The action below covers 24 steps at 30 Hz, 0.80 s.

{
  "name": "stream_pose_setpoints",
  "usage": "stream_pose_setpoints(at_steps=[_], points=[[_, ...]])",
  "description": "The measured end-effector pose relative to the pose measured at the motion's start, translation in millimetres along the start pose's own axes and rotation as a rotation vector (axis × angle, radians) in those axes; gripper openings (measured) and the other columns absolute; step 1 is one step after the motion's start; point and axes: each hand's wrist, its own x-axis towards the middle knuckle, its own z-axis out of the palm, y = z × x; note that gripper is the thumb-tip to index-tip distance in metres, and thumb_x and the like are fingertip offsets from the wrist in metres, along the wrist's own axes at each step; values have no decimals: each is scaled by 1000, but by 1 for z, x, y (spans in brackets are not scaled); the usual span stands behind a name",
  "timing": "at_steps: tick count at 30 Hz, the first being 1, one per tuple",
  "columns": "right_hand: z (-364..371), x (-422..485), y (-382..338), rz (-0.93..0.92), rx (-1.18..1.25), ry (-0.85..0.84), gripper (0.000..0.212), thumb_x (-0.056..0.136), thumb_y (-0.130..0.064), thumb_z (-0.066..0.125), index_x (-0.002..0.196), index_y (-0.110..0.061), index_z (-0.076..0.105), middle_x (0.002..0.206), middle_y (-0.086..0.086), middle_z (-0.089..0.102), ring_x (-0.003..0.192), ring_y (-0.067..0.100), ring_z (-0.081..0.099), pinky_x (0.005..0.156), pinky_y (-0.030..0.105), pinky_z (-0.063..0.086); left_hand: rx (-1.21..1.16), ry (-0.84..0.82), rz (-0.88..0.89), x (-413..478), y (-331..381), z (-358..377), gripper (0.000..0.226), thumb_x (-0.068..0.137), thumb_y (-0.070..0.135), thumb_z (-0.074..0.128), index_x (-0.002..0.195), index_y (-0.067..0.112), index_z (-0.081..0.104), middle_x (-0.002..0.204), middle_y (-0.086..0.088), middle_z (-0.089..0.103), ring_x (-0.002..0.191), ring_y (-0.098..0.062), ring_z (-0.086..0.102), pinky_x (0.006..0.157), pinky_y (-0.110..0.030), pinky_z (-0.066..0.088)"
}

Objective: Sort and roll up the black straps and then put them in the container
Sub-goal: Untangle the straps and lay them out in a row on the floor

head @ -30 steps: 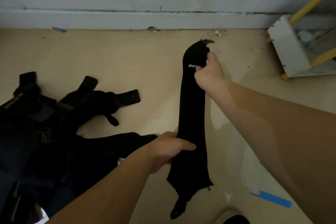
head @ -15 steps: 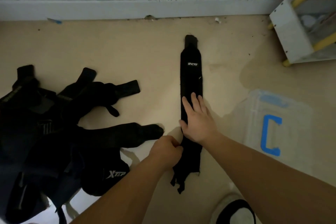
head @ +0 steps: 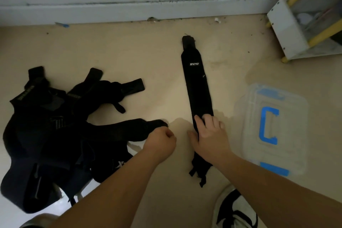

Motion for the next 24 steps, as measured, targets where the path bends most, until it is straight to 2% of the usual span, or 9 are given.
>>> stream_pose_setpoints(at_steps=[3, 6, 8, 10, 12, 14, 17, 21, 24], points=[[-5, -13, 6, 26, 51, -60, 65, 102, -54, 41, 145, -9, 60, 107, 13, 61, 90, 33, 64, 67, 42, 56, -15, -8, 1, -8, -6, 2, 11, 100, 20, 59, 94, 17, 68, 93, -8, 73, 90, -29, 74, 73, -38, 61], [-17, -23, 27, 77, 65, -254, 62, 109, -58, 34, 163, -27, 37, 133, 6, 56, 114, 26, 60, 88, 42, 56, 13, -22, 14, -15, -3, 6, 12, 101, 20, 58, 96, 16, 68, 94, -10, 74, 90, -28, 74, 74, -40, 62], [-29, -27, 39, 72, 53, -303, 58, 110, -58, 34, 162, -32, 37, 140, 3, 56, 120, 24, 59, 92, 40, 56, 9, -38, 23, -17, 2, 9, 13, 102, 19, 57, 100, 13, 68, 98, -13, 74, 93, -29, 74, 74, -38, 61], [-36, -25, 46, 64, 12, -262, 52, 110, -55, 38, 153, -29, 50, 129, 3, 60, 111, 24, 62, 86, 39, 57, 2, -59, 44, -17, 9, 13, 12, 102, 20, 58, 102, 14, 68, 99, -13, 74, 94, -29, 74, 75, -38, 61], [-37, -21, 43, 72, 49, -205, 33, 108, -48, 48, 117, -20, 63, 103, 3, 60, 90, 23, 62, 73, 37, 54, 8, -79, 60, -17, 16, 15, 12, 102, 22, 58, 103, 15, 68, 100, -11, 74, 95, -29, 74, 78, -41, 62], [-34, -17, 29, 75, 98, -286, 28, 107, -41, 53, 92, -17, 52, 87, 1, 52, 77, 22, 57, 67, 34, 47, 54, -109, 72, -20, 22, 10, 14, 103, 23, 58, 107, 14, 69, 103, -11, 74, 96, -28, 73, 82, -42, 62], [-29, -11, -4, 135, 30, -544, 19, 108, -34, 47, 97, -18, 46, 90, 1, 49, 82, 23, 58, 73, 34, 50, 256, -158, 129, -22, 33, -18, 16, 103, 27, 58, 109, 16, 70, 109, -5, 72, 100, -24, 71, 89, -40, 61], [-44, 6, -42, 130, -190, -569, 29, 108, -37, 44, 86, -20, 51, 80, -4, 48, 70, 16, 52, 64, 30, 44, 544, -146, 169, -34, 52, -80, 21, 105, 28, 53, 114, 17, 69, 116, -4, 68, 99, -23, 62, 82, -32, 50], [-55, 27, -76, 172, 233, -537, 30, 108, -44, 47, 95, -20, 59, 86, -1, 60, 75, 15, 58, 60, 29, 43, 758, -143, 170, -50, 57, -130, 27, 107, 28, 51, 125, 17, 68, 124, -5, 67, 109, -26, 64, 92, -35, 55]])
